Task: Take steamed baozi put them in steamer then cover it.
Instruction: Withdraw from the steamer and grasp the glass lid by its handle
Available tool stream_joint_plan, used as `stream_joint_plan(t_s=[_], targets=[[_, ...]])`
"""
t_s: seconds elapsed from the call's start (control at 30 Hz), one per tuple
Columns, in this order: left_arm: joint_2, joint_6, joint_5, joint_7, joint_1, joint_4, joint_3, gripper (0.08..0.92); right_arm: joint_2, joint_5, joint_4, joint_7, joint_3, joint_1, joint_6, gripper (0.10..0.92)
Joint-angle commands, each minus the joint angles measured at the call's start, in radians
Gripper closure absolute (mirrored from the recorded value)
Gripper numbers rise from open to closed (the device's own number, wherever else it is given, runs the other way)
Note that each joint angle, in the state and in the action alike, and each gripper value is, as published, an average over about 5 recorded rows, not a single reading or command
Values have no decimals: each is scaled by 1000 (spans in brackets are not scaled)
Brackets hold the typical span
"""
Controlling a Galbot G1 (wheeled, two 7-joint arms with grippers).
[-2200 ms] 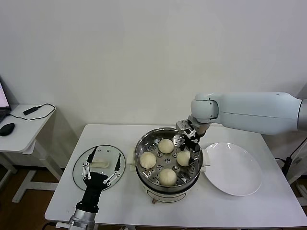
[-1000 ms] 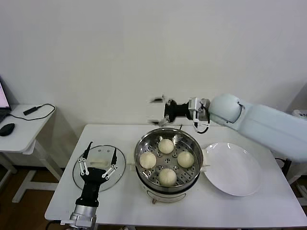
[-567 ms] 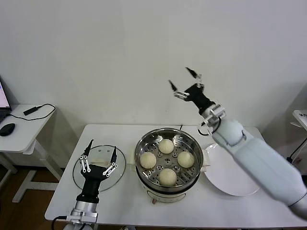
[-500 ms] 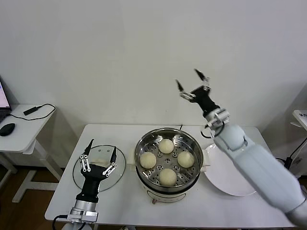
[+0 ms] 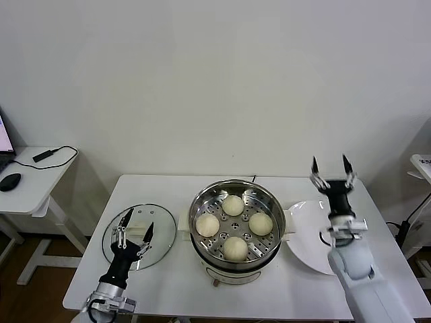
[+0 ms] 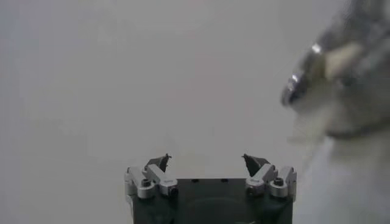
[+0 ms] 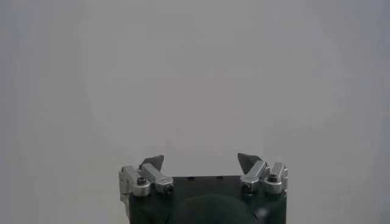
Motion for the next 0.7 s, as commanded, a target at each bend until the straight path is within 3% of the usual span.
stream_joint_plan(t_s=[0.03, 0.37, 0.7], targets=[[26, 37, 360, -3, -27, 224, -36, 177, 61, -17, 13, -30, 156, -248, 28, 203], [29, 13, 369, -68, -129, 355, 39, 177, 79, -26, 15, -38, 159, -264, 26, 203], [12, 39, 417, -120, -176, 374, 45, 177, 90, -51, 7, -42, 159, -273, 29, 203]])
